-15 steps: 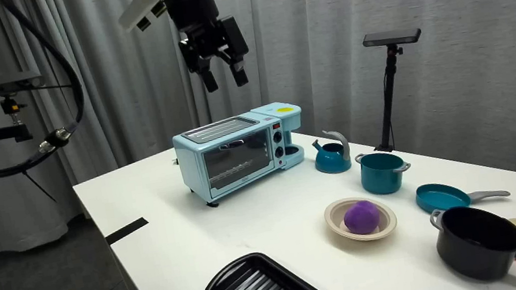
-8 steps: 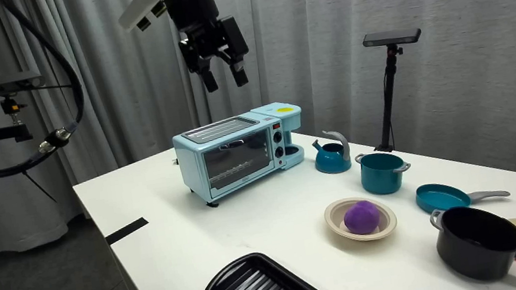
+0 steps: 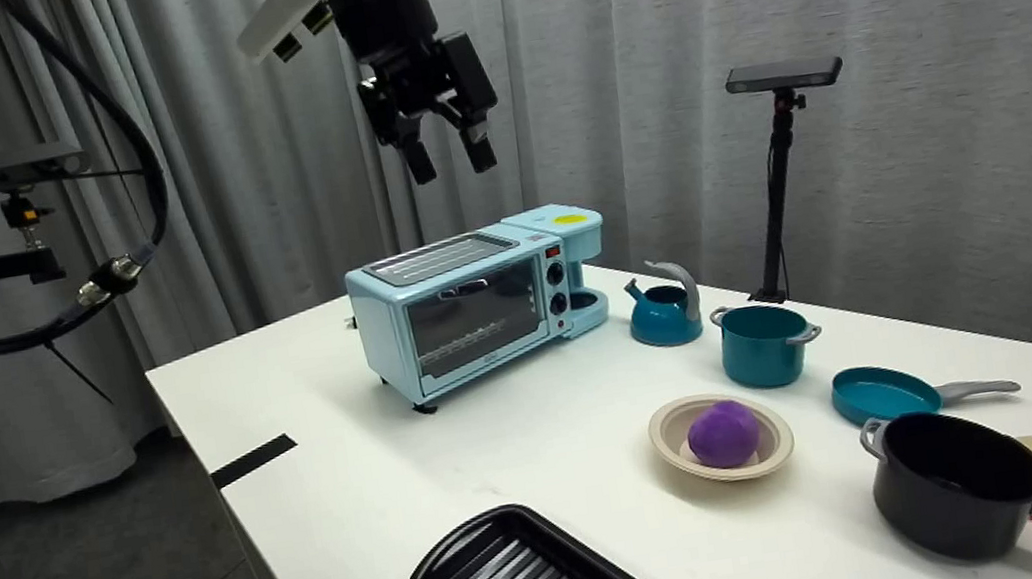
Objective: Remove the purple plush toy from the plate
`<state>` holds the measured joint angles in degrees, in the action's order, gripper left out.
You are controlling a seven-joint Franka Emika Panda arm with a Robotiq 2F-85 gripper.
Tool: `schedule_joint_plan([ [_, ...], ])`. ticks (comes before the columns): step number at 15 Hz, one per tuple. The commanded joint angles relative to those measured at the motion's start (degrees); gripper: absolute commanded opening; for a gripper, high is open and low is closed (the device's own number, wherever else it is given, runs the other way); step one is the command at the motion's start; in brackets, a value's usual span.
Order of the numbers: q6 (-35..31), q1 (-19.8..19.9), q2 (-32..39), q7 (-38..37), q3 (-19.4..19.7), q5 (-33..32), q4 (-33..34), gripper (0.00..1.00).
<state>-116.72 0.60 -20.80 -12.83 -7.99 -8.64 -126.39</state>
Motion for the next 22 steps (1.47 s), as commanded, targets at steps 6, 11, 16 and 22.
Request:
schedule_joint_plan([
  [6, -0.21, -0.49, 0.95, 0.13, 0.7, -0.48, 0.51, 1.0],
  [11, -4.76, 0.44, 8.63, 1.88, 2.59, -2.21, 3.08, 1.0],
  [16, -7.17, 0.7, 22.04, 3.11, 5.68, -1.62, 11.49, 1.0],
  [22, -8.88, 0.49, 38.23, 2.83, 9.21, -1.0, 22.31, 1.0],
])
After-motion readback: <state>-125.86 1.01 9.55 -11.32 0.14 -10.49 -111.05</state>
